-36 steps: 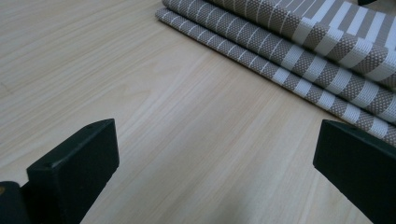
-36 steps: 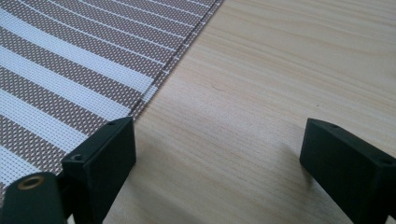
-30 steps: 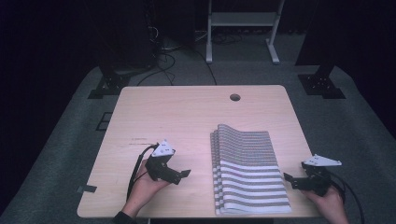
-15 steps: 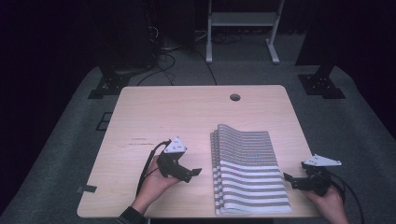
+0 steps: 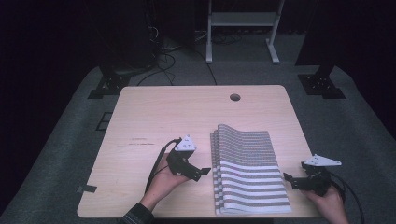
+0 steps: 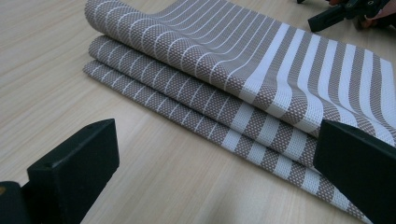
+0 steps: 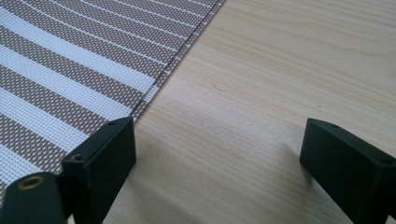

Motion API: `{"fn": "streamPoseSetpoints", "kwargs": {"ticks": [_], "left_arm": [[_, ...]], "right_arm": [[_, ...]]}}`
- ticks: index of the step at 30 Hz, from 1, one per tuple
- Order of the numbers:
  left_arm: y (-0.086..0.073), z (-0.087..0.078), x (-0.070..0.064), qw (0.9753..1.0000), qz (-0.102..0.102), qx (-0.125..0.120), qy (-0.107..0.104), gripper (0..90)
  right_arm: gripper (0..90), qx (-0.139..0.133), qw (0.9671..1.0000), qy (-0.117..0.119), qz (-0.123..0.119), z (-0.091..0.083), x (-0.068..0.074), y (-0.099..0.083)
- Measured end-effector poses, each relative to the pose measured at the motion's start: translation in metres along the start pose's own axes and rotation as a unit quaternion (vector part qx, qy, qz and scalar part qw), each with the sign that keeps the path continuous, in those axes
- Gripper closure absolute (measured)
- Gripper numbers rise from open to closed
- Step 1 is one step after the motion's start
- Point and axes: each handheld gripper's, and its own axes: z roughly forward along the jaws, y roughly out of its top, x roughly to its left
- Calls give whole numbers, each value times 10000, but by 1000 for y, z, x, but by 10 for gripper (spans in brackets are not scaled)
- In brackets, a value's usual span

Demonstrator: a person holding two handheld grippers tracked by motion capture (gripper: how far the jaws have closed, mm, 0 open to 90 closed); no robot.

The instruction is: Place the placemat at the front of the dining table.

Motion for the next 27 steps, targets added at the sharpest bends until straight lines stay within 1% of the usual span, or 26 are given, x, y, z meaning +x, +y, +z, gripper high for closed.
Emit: {"fn": "streamPoseSetpoints", "kwargs": {"ticks": [2,6,12,13,14,16,21,24,27], "left_arm": [[4,6,-1,10000,47,53,-12,0],[7,11,-3,10000,35,58,-42,0],[13,23,-5,9998,112,105,-104,0],[15,27,-6,9998,109,114,-144,0],[15,27,-6,9998,109,114,-144,0],[18,34,-9,9996,167,164,-187,0],[19,44,-12,9992,209,246,-247,0],[19,50,-15,9990,198,251,-297,0],[20,53,-16,9989,214,271,-321,0]], "right_arm": [[93,0,10000,-1,0,0,0,0],[93,0,10000,0,1,0,0,0],[93,0,10000,-1,-1,0,0,0],[93,0,10000,0,1,0,0,0],[93,0,10000,0,1,0,0,0],[93,-1,10000,0,-1,0,0,0],[93,0,10000,-1,0,0,0,0],[93,0,10000,7,-16,0,0,0],[93,1,10000,8,-17,0,0,0]]}}
